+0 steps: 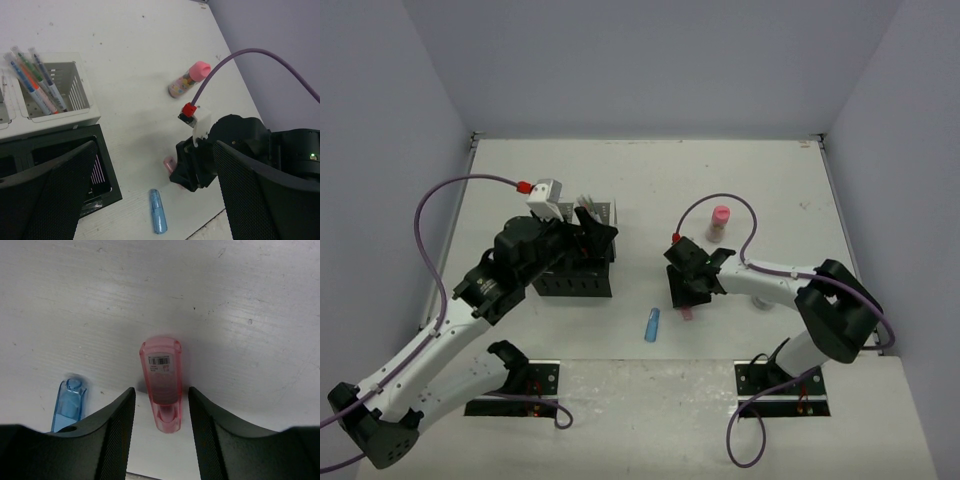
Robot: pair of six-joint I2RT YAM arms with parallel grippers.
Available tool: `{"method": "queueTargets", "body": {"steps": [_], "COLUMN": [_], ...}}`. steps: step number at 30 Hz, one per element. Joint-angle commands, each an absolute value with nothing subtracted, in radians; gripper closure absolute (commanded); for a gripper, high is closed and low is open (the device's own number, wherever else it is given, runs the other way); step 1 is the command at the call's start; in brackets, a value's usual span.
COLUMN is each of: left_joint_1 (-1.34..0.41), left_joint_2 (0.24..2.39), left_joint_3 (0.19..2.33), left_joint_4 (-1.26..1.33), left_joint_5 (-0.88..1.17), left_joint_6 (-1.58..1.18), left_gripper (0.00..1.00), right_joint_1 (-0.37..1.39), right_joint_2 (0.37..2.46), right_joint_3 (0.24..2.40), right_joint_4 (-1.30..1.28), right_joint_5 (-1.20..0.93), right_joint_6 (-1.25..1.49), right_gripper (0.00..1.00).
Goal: Sort the stationery into containers
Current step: Pick up the stationery from the center of the board.
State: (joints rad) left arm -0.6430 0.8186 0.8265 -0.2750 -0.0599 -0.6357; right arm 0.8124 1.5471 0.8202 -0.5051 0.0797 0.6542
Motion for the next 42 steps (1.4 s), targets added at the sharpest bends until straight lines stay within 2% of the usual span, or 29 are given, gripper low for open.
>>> {"method": "queueTargets", "body": {"steps": [1, 5, 9, 15, 23, 29, 31, 35, 36, 37, 39, 41, 42], "left_joint_1": [-0.647, -0.647, -0.661, -0.812, -0.943, -0.989, -1.007, -1.025, -1.025, -1.028, -1.032, -1.033, -1.034], "left_joint_2": [0.782, 0.779, 0.832, 0.93, 1.056, 1.171, 1.2, 1.242, 1.243, 1.244, 1.244, 1.243, 1.242], "left_joint_3": [0.874, 0.873, 0.85, 0.826, 0.816, 0.836, 0.848, 0.851, 0.851, 0.848, 0.848, 0.854, 0.858], "left_joint_4": [-0.241, -0.24, -0.205, -0.082, 0.093, 0.181, 0.204, 0.21, 0.21, 0.21, 0.212, 0.209, 0.207], "left_joint_5": [-0.055, -0.047, -0.009, -0.035, -0.061, -0.024, -0.014, -0.017, -0.018, -0.018, -0.016, -0.009, -0.011], "left_joint_6": [-0.636, -0.644, -0.674, -0.73, -0.808, -0.835, -0.837, -0.847, -0.848, -0.85, -0.85, -0.845, -0.843], "left_gripper": [0.0, 0.0, 0.0, 0.0, 0.0, 0.1, 0.17, 0.49, 0.5, 0.6, 0.71, 0.9, 0.97], "right_joint_1": [0.818, 0.825, 0.869, 0.965, 1.0, 1.0, 1.0, 1.0, 1.0, 1.0, 1.0, 0.999, 1.0], "right_joint_2": [1.594, 1.556, 1.433, 1.169, 0.859, 0.781, 0.781, 0.766, 0.765, 0.761, 0.761, 0.765, 0.766], "right_joint_3": [0.813, 0.817, 0.842, 0.795, 0.764, 0.783, 0.79, 0.796, 0.798, 0.801, 0.805, 0.811, 0.811], "right_joint_4": [-0.522, -0.542, -0.581, -0.489, -0.393, -0.378, -0.38, -0.387, -0.389, -0.393, -0.4, -0.405, -0.403], "right_joint_5": [0.068, 0.092, 0.19, 0.297, 0.219, 0.143, 0.14, 0.157, 0.161, 0.169, 0.183, 0.194, 0.193], "right_joint_6": [0.663, 0.672, 0.673, 0.641, 0.617, 0.604, 0.608, 0.615, 0.617, 0.619, 0.624, 0.627, 0.627], "right_gripper": [0.71, 0.84, 1.0, 1.0, 1.0, 1.0, 1.0, 1.0, 1.0, 1.0, 1.0, 1.0, 1.0]}}
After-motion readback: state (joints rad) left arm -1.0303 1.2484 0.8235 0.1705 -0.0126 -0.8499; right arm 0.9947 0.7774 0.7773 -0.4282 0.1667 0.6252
